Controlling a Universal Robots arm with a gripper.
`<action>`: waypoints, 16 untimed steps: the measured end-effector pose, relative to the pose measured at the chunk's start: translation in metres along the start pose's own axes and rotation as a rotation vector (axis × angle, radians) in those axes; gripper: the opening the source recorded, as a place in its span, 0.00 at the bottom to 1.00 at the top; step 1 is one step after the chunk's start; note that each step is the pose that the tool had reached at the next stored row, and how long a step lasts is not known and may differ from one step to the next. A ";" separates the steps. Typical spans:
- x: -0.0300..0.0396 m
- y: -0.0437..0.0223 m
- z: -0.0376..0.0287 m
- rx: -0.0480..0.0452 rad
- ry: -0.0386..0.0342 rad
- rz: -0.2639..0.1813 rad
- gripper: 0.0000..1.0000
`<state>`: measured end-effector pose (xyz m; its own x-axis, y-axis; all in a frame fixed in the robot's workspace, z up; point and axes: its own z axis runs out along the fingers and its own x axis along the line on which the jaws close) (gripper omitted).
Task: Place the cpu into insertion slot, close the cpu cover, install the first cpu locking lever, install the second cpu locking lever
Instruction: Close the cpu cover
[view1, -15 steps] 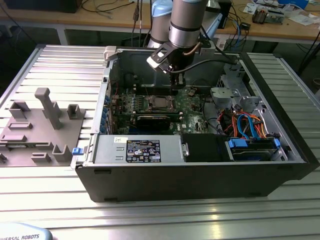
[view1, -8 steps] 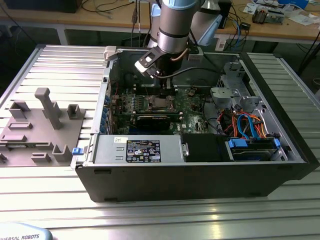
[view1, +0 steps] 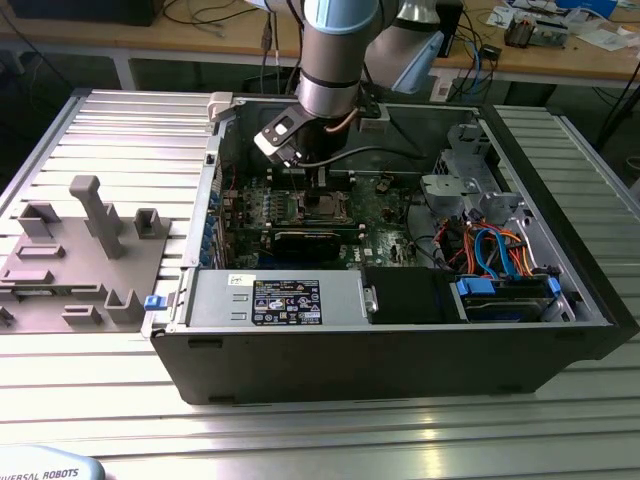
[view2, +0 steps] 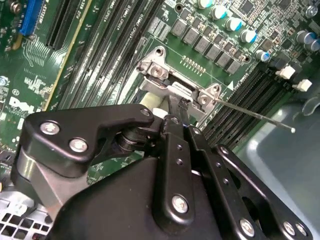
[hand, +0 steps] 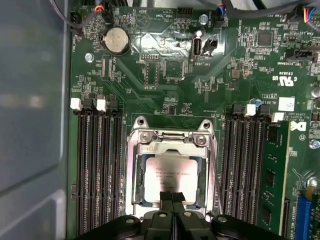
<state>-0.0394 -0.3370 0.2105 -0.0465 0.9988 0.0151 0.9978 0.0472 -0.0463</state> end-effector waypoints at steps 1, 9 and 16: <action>0.0000 -0.0003 0.0008 0.0000 0.0001 0.000 0.11; 0.0000 -0.0011 0.0040 0.0000 0.0000 0.000 0.11; -0.0006 0.0056 0.0037 0.0000 -0.0001 0.000 0.11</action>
<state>-0.0340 -0.3373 0.2066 -0.0466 0.9988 0.0150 0.9978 0.0473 -0.0463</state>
